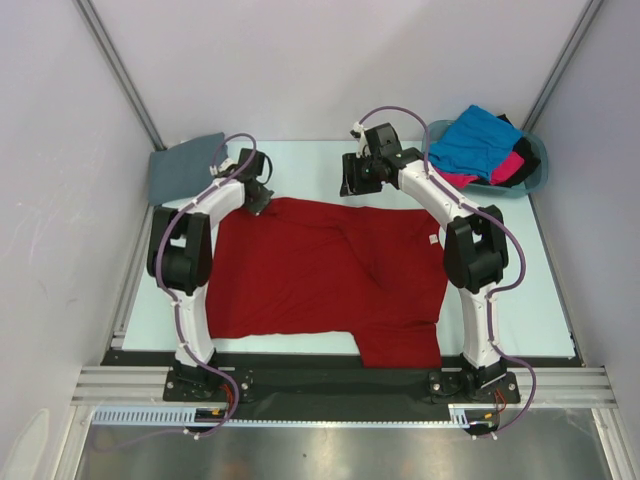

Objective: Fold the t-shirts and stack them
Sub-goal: Fold the tshirt

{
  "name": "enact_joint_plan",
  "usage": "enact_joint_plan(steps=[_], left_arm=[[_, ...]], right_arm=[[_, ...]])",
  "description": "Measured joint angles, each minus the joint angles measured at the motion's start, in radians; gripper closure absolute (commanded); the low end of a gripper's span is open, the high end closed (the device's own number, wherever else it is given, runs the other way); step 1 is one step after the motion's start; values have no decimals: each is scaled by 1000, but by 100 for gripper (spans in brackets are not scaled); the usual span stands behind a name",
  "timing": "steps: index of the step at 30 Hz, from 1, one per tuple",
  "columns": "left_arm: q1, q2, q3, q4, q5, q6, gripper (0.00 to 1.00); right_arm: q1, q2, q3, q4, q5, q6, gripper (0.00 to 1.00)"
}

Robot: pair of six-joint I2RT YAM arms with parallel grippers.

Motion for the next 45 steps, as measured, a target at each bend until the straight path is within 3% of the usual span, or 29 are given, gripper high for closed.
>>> enact_joint_plan(steps=[8, 16, 17, 18, 20, 29, 30, 33, 37, 40, 45], left_arm=[[0, -29, -56, -52, -19, -1, 100], [0, -178, -165, -108, -130, -26, 99], [0, -198, -177, -108, -145, -29, 98], [0, -223, -195, -109, -164, -34, 89], [0, -266, -224, -110, -195, -40, 87], [0, -330, -327, -108, -232, -61, 90], [0, -330, -335, -108, -230, -62, 84], [0, -330, -349, -99, -234, -64, 47], [3, -330, -354, -26, -240, -46, 22], [5, -305, -312, 11, -237, -30, 21], [8, -146, -91, 22, -211, -26, 22]], right_arm=[[0, -1, 0, -1, -9, 4, 47], [0, 0, 0, -8, -26, 6, 47], [0, 0, 0, -11, -27, 6, 47], [0, 0, 0, -13, -28, 6, 47], [0, 0, 0, -18, -31, 6, 47], [0, 0, 0, -32, -35, 6, 47], [0, 1, 0, -32, -35, 6, 47], [0, 1, 0, -35, -35, 6, 47], [0, 1, 0, -39, -35, 5, 47], [-1, 1, 2, -40, -35, 5, 47], [-4, 3, 9, -45, -35, 4, 46]])
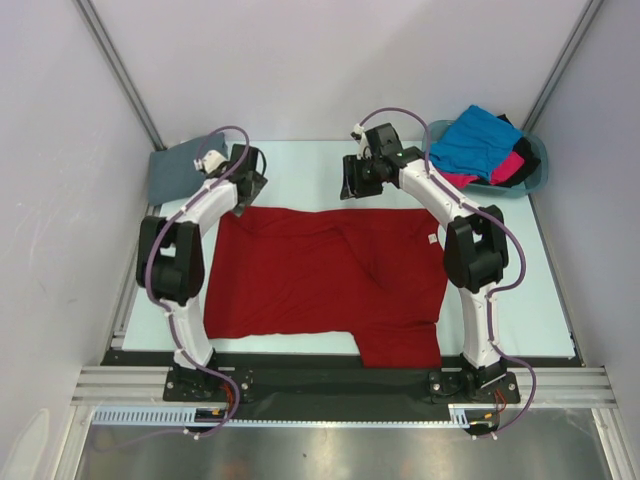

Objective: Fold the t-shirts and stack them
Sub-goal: Fold the tshirt

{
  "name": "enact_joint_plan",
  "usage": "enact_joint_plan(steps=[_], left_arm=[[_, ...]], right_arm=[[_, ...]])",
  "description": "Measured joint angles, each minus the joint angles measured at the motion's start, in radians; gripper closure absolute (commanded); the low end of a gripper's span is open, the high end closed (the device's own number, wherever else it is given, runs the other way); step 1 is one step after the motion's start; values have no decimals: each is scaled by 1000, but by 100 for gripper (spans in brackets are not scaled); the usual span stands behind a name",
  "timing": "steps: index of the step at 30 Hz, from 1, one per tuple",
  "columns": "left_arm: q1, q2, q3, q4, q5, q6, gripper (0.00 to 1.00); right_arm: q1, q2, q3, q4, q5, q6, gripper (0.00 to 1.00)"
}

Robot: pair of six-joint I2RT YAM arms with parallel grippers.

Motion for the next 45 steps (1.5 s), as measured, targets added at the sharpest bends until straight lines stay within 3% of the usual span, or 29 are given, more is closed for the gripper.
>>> enact_joint_plan(steps=[7, 25, 32, 38, 45], left_arm=[[4, 181, 190, -66, 16, -10, 23], [56, 256, 325, -255, -13, -12, 27], [77, 231, 174, -47, 91, 64, 23], [78, 249, 203, 120, 246, 106, 22], [78, 253, 205, 209, 315, 105, 21]], right_arm=[[-14, 2, 3, -2, 0, -2, 46], [-39, 30, 5, -5, -12, -1, 47], [-41, 31, 5, -5, -20, -1, 47], [-42, 31, 5, -5, -19, -1, 47], [-47, 32, 5, -5, -20, -1, 47]])
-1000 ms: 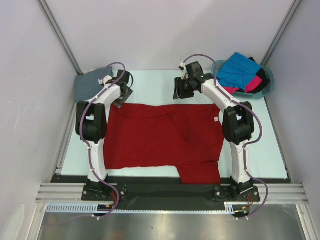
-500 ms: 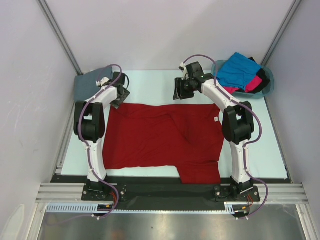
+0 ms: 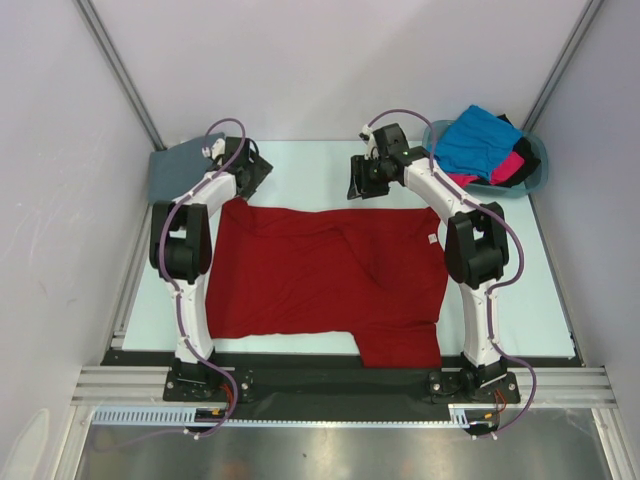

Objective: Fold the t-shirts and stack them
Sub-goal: Fold the tshirt

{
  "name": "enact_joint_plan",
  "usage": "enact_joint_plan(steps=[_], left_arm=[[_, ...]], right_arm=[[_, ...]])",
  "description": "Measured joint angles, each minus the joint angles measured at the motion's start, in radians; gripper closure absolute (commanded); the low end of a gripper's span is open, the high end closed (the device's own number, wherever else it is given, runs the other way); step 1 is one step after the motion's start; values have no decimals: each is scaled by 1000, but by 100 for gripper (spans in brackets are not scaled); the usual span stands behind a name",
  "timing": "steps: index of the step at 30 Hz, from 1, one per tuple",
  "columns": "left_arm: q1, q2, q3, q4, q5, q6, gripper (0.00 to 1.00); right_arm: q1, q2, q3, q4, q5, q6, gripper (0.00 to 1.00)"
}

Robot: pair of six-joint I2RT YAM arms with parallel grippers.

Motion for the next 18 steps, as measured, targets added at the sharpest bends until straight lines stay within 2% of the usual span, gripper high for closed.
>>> enact_joint_plan(steps=[9, 18], left_arm=[[1, 31, 57, -10, 4, -2, 23], [1, 59, 58, -111, -38, 0, 23]], right_arm=[[-4, 0, 0, 0, -7, 0, 47], [-4, 0, 0, 0, -16, 1, 47]])
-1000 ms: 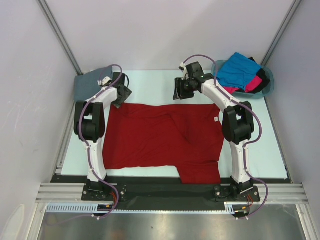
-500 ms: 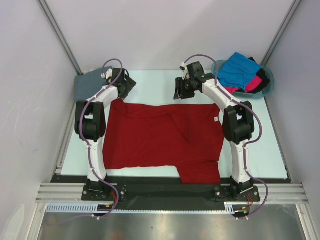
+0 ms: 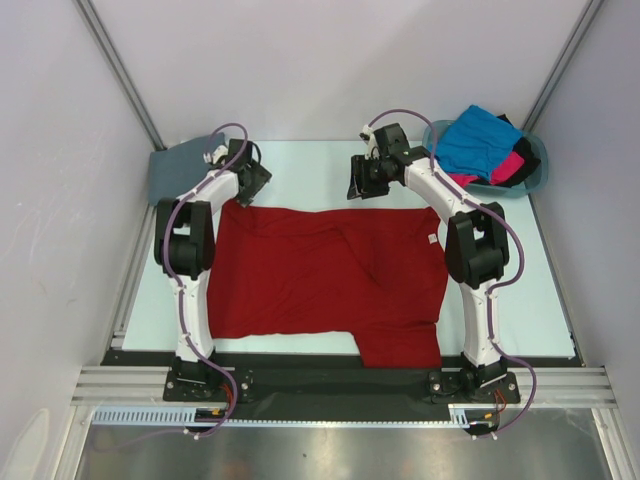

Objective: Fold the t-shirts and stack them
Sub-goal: Fold the tshirt

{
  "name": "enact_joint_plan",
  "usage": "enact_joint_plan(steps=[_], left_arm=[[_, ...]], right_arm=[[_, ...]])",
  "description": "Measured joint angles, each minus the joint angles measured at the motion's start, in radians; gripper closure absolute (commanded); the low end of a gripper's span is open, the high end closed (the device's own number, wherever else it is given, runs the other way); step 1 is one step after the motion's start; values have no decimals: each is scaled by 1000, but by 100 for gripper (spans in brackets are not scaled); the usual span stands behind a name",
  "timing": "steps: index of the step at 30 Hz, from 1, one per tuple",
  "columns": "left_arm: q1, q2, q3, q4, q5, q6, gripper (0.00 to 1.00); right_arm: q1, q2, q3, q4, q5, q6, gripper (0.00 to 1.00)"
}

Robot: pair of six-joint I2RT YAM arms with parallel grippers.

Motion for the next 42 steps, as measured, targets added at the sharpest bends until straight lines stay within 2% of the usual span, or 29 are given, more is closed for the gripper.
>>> enact_joint_plan(steps=[16, 22, 28, 35, 38, 42], left_arm=[[0, -16, 3, -261, -211, 42, 24], [0, -124, -83, -318, -272, 48, 23], [0, -243, -170, -343, -307, 53, 23], [0, -297, -262, -302, -310, 54, 22], [0, -290, -249, -269, -294, 53, 22], [1, -213, -126, -242, -261, 52, 22]], right_arm=[[0, 0, -2, 3, -31, 12, 47], [0, 0, -14, 6, -45, 22, 47], [3, 0, -14, 10, -54, 22, 48], [7, -3, -14, 10, -54, 22, 47], [7, -4, -14, 10, -54, 22, 47], [7, -4, -14, 10, -53, 21, 47]])
